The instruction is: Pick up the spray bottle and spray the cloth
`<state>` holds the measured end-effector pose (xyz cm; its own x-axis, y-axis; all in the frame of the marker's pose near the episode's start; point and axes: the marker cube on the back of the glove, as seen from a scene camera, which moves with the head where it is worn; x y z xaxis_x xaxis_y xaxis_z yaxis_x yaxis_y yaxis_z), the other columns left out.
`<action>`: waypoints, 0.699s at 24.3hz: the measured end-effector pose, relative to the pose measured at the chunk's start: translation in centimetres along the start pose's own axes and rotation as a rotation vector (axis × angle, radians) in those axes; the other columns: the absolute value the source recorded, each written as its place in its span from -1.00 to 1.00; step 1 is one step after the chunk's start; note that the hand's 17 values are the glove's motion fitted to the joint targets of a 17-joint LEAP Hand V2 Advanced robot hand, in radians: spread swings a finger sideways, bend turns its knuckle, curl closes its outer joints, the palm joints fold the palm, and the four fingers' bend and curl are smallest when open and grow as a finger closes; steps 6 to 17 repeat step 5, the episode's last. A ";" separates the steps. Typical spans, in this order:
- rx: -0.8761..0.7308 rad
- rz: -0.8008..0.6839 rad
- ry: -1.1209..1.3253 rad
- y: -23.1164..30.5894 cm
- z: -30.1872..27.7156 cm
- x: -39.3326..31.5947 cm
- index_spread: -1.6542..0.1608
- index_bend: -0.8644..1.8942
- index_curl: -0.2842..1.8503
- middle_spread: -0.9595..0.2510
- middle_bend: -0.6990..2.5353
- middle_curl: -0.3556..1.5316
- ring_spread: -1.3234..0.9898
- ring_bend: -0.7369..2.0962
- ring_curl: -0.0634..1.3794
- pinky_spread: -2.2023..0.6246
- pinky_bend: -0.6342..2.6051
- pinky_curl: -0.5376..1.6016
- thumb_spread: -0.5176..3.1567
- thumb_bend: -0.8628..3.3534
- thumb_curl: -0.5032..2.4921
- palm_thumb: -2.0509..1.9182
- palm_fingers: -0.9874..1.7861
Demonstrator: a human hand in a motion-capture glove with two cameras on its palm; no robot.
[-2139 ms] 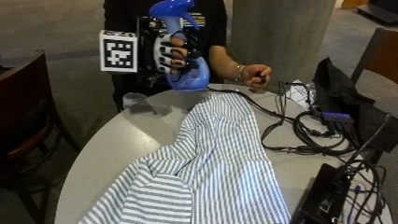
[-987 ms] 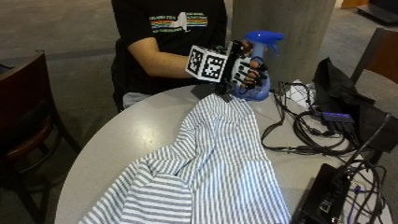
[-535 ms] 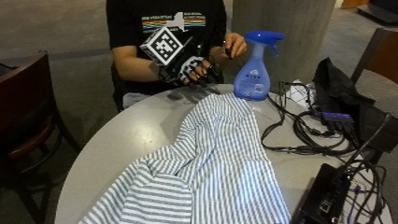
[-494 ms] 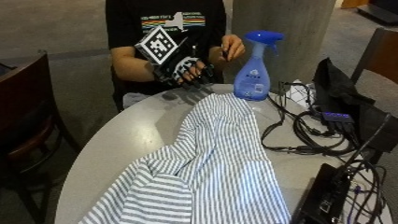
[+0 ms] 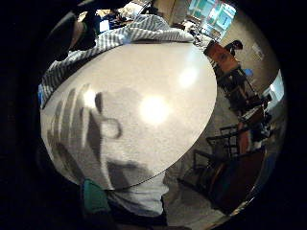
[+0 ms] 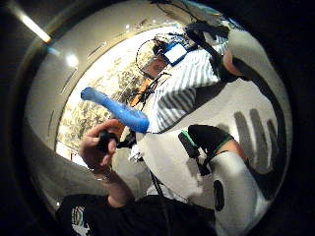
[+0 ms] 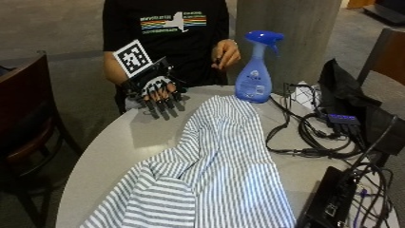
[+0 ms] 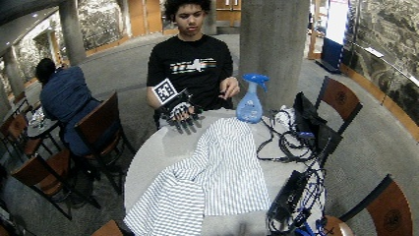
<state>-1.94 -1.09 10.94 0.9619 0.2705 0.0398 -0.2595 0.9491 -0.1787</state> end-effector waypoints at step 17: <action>0.004 -0.073 0.013 -0.1 0.5 0.7 0.59 -0.23 -0.33 0.53 -0.43 -0.16 0.12 -0.31 -0.40 0.70 -0.53 -0.24 -0.16 -0.60 -0.41 0.42 0.36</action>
